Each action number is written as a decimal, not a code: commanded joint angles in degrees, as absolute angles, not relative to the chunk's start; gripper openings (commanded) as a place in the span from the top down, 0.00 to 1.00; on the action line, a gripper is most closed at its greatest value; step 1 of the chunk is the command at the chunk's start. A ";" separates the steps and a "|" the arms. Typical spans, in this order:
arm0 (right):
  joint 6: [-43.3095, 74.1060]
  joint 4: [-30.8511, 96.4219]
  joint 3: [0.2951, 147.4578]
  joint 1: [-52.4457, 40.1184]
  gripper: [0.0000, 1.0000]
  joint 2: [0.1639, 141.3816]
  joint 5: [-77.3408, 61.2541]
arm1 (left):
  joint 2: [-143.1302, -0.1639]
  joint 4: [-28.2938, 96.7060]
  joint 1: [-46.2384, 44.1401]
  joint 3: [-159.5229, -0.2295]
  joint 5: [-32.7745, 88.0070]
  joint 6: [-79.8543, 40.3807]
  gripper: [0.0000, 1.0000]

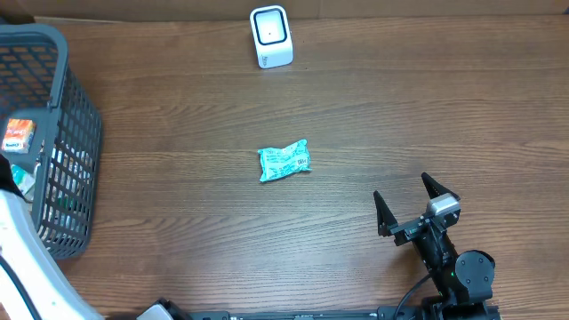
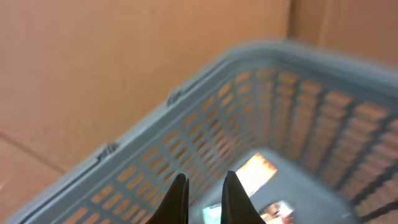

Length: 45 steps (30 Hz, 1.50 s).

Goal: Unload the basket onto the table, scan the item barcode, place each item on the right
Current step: 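Grasp a small green Kleenex pack in the basket with the left gripper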

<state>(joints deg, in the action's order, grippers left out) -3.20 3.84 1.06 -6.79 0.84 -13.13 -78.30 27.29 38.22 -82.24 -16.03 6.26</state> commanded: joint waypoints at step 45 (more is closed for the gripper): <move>-3.07 3.44 0.45 -6.74 0.00 0.16 -13.10 | -119.24 28.05 43.55 -82.32 -12.62 -3.60 0.48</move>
<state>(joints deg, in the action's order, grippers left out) -3.20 3.84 1.06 -6.79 0.84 -13.13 -116.71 27.97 42.83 -82.41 -12.62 -3.27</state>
